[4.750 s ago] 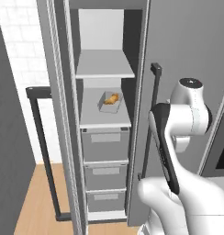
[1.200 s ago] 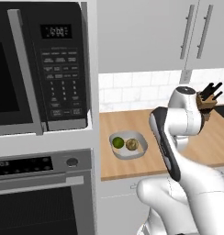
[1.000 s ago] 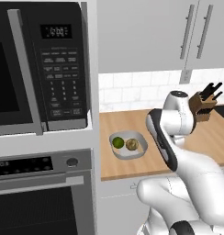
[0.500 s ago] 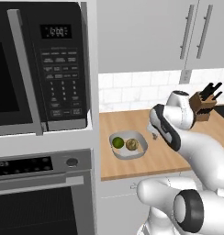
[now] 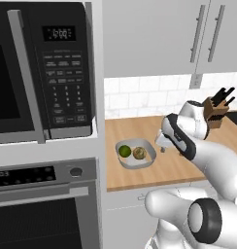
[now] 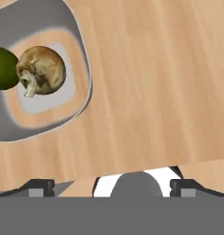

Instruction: Take the meat container that has the chicken drumstick and place it on the second highest rack of the freezer. Then take the vegetable container that has the onion and lime and place it on the highest rack of the freezer.

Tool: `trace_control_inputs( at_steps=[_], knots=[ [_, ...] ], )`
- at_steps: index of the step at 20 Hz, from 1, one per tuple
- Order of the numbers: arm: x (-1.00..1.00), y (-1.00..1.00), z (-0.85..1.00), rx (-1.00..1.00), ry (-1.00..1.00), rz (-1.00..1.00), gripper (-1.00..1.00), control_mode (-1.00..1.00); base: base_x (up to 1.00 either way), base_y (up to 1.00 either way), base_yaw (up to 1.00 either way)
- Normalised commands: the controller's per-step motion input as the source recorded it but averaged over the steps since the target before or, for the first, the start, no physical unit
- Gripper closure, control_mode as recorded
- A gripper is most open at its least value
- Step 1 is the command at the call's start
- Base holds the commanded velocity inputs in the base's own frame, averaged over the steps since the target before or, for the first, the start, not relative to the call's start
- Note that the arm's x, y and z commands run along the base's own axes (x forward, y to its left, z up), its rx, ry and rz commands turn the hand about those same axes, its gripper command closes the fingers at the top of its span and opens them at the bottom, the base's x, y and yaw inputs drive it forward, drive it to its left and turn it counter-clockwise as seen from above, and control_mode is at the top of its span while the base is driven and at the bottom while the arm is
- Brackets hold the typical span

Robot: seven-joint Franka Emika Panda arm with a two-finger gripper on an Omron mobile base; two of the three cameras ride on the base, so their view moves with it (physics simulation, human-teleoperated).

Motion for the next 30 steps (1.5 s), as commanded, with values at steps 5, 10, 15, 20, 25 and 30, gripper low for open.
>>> trace_control_inputs(
  at_steps=[5,10,15,20,25,30],
  knots=[
    [0.42,-0.02,-0.10,0.00,-0.01,0.33,-1.00,-1.00,0.00,0.00,0.00],
    [0.30,0.02,-0.01,0.00,0.00,0.18,-1.00,-1.00,0.00,0.00,0.00],
    [0.34,0.18,-0.10,0.00,0.00,0.04,-1.00,-1.00,0.00,0.00,0.00],
    [0.43,0.15,-0.30,0.00,0.00,0.05,-1.00,-1.00,0.00,0.00,0.00],
    [0.08,0.01,-0.34,0.00,0.00,0.06,-1.00,-1.00,0.00,0.00,0.00],
    [0.00,0.09,-0.26,0.00,0.00,0.03,-1.00,-1.00,0.00,0.00,0.00]
  ],
)
